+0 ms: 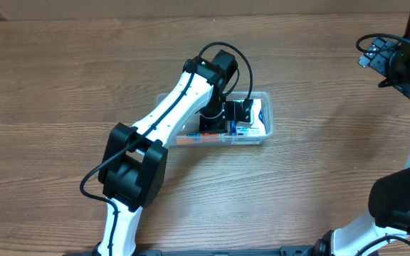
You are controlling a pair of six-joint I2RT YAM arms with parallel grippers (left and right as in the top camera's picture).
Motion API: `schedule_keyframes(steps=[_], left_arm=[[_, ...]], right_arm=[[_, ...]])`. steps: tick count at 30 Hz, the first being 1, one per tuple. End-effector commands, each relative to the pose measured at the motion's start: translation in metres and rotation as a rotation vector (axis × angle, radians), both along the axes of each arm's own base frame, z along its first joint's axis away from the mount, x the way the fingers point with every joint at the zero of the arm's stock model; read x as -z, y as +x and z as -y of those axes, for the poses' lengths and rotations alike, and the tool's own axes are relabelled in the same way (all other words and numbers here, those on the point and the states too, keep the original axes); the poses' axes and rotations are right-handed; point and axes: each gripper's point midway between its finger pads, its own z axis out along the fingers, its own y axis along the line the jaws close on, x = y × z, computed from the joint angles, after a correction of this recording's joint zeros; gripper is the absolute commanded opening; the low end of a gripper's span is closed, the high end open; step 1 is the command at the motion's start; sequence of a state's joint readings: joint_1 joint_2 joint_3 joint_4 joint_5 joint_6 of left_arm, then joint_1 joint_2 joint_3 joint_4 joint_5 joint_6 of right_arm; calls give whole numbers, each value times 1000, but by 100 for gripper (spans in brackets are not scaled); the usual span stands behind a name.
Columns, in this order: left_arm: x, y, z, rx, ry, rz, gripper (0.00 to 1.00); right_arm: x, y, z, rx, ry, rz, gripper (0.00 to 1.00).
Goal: Pack container
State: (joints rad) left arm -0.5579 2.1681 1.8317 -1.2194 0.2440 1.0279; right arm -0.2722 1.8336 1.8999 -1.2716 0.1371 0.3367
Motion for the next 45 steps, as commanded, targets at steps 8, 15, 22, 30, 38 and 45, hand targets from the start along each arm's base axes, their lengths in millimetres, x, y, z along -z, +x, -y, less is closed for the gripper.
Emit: schedule_keyframes(steps=[8,15,22,30,38,45], left_arm=[[25,-8,1,32,-13,-15,4],[23,-11,10,35,-57,-29,4],[22,-12,16,36,-91,-37,4],[33,0,8,2,-38,21,4],[-149,63,19,-293,-187,343,45],[-249,41,4,-363,-319,478,100]], right_arm=[[-14,2,0,2,-13,38,100],[-14,2,0,3,-12,38,100],[-14,2,0,2,-13,38,100],[-14,2,0,3,-12,38,100],[-14,2,0,2,-12,38,100],[-14,2,0,2,-13,38,100]])
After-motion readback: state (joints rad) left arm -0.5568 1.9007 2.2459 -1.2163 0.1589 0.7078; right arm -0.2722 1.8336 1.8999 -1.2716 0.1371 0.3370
